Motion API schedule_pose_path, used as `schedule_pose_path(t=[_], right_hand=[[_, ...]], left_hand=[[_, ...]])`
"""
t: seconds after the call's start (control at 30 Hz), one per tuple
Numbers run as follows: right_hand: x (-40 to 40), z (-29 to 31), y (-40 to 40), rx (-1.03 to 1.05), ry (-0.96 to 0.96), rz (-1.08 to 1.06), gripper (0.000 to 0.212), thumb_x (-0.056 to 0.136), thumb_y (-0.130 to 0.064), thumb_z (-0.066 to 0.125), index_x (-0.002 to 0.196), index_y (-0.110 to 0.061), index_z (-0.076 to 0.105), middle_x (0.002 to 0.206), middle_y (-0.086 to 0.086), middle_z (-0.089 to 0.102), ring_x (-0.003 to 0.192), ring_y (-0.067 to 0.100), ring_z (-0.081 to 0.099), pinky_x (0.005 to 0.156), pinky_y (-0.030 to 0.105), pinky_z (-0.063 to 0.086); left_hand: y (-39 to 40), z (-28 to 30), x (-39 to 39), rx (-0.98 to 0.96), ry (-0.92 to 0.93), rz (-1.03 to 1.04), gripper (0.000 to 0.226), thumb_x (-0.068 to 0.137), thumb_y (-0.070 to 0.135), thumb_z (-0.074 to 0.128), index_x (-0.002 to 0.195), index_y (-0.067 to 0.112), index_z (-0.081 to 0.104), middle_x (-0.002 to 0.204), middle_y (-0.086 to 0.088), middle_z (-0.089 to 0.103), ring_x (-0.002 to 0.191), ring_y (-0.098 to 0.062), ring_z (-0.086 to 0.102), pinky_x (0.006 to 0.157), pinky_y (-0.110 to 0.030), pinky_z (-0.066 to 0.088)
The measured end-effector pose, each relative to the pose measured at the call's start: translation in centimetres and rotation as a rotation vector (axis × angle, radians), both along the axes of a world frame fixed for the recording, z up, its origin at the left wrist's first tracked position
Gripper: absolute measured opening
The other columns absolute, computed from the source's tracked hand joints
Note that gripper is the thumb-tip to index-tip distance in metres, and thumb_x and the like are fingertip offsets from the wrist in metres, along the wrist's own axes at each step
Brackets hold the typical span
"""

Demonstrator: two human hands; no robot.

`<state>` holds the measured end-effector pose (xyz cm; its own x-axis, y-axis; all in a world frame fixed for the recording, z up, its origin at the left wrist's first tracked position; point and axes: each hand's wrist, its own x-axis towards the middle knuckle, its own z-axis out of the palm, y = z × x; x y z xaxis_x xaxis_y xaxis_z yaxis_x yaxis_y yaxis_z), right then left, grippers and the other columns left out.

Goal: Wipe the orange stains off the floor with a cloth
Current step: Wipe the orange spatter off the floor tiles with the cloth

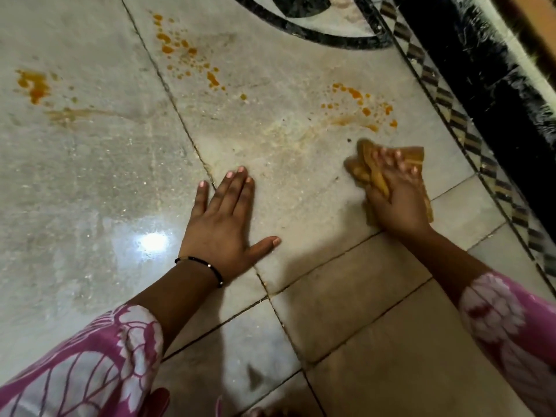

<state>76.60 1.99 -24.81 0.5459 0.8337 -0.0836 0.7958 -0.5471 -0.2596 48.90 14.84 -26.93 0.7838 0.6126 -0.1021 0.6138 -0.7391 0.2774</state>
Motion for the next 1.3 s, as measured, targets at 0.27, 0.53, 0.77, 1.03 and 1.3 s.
schedule_pose_path(t=[0.27,0.53,0.77,1.03,1.3], right_hand=[[-7.6,-0.4,4.9,-0.022,-0.002,0.539,0.067,0.085,-0.03,0.048,0.149,-0.02,0.028,0.156,-0.001,0.022,0.145,0.019,0.011,0.117,0.039,0.003],[-1.4,0.3,-0.4,-0.107,-0.003,0.355,0.073,0.08,-0.042,0.035,0.149,-0.022,0.021,0.156,0.002,0.023,0.145,0.018,0.007,0.117,0.044,0.005],[-5.8,-0.1,11.9,-0.04,-0.035,0.335,0.065,0.09,-0.029,0.049,0.149,-0.02,0.025,0.157,0.003,0.024,0.146,0.022,0.011,0.117,0.038,0.001],[-5.8,-0.3,-0.1,-0.056,-0.033,0.564,0.07,0.078,-0.029,0.042,0.146,-0.017,0.031,0.151,0.004,0.034,0.142,0.021,0.021,0.114,0.045,0.012],[-3.0,0.8,11.6,-0.108,-0.045,0.282,0.068,0.086,-0.034,0.041,0.15,-0.019,0.023,0.157,0.005,0.022,0.146,0.023,0.011,0.118,0.041,0.005]], left_hand=[[-0.2,0.3,0.2,0.0,-0.013,0.005,0.097,0.08,0.077,0.027,0.149,0.009,0.017,0.158,-0.008,0.013,0.145,-0.021,0.01,0.117,-0.046,-0.001],[-0.1,-0.1,0.0,0.013,-0.048,0.012,0.097,0.08,0.076,0.03,0.15,0.009,0.017,0.158,-0.008,0.011,0.146,-0.02,0.007,0.117,-0.047,-0.002],[-0.2,0.2,0.2,0.029,-0.047,0.033,0.1,0.08,0.075,0.034,0.149,0.006,0.015,0.158,-0.011,0.012,0.146,-0.022,0.01,0.117,-0.048,0.002],[-0.2,0.0,0.0,0.014,-0.079,0.047,0.105,0.079,0.075,0.038,0.15,0.005,0.006,0.159,-0.012,0.001,0.146,-0.024,0.0,0.117,-0.046,0.0],[-0.2,0.2,0.0,0.009,-0.063,0.054,0.104,0.079,0.075,0.038,0.15,0.005,0.006,0.159,-0.011,0.001,0.146,-0.023,-0.001,0.117,-0.046,0.001]])
